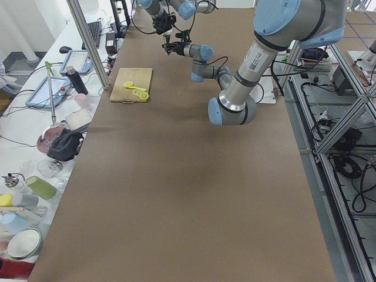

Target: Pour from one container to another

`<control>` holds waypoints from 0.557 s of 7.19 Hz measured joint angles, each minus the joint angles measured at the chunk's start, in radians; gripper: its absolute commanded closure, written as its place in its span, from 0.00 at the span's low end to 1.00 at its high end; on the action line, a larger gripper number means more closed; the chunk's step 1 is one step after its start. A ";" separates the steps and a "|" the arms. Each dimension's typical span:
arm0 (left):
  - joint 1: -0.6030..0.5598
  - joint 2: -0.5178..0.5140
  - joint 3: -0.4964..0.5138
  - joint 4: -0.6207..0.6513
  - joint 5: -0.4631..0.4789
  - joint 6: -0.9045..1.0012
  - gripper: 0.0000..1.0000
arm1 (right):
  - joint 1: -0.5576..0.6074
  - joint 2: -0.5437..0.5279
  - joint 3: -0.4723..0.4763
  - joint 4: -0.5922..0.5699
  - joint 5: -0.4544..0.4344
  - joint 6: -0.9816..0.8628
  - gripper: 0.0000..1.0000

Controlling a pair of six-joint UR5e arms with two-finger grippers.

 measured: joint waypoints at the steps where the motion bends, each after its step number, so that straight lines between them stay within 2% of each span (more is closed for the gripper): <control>1: 0.000 0.000 0.000 0.000 -0.001 0.000 1.00 | 0.002 0.002 0.002 0.000 0.000 -0.003 1.00; 4: 0.000 0.000 0.000 -0.001 -0.002 0.000 1.00 | 0.024 -0.012 0.056 0.032 0.013 -0.019 1.00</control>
